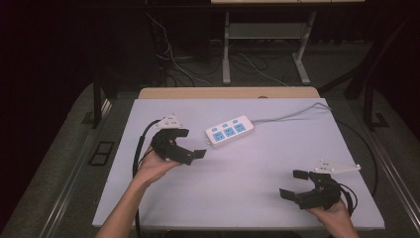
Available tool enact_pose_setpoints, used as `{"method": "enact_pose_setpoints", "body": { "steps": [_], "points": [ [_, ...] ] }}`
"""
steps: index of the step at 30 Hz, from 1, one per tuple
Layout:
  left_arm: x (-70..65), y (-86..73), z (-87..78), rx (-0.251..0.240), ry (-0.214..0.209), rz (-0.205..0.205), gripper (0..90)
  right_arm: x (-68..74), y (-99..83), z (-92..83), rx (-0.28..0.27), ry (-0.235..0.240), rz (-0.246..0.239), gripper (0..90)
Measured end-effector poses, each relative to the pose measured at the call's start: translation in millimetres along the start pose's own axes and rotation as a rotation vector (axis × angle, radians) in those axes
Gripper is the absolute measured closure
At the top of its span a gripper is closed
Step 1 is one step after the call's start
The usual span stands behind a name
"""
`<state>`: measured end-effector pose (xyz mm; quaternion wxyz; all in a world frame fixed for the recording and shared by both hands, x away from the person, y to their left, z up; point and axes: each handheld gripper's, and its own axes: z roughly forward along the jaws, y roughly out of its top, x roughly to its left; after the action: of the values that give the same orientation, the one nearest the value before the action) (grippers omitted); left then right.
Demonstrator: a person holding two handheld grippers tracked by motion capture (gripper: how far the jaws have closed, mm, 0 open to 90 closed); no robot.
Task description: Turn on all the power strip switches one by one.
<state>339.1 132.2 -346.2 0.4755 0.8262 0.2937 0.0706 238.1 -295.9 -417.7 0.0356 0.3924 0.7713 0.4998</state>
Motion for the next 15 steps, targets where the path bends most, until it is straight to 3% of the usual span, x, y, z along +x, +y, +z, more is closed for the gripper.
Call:
{"method": "enact_pose_setpoints", "body": {
  "steps": [11, 15],
  "points": [
    [9.2, 16.9, 5.0, 0.033, -0.006, 0.016, 0.0, 0.5, -0.4, 0.9, 0.005, 0.003, -0.003, 2.1],
    [13.5, 27.9, 9.8, 0.059, -0.012, 0.039, 0.0, 0.6, -0.5, 1.0, 0.005, 0.004, -0.006, 2.1]
  ]
}}
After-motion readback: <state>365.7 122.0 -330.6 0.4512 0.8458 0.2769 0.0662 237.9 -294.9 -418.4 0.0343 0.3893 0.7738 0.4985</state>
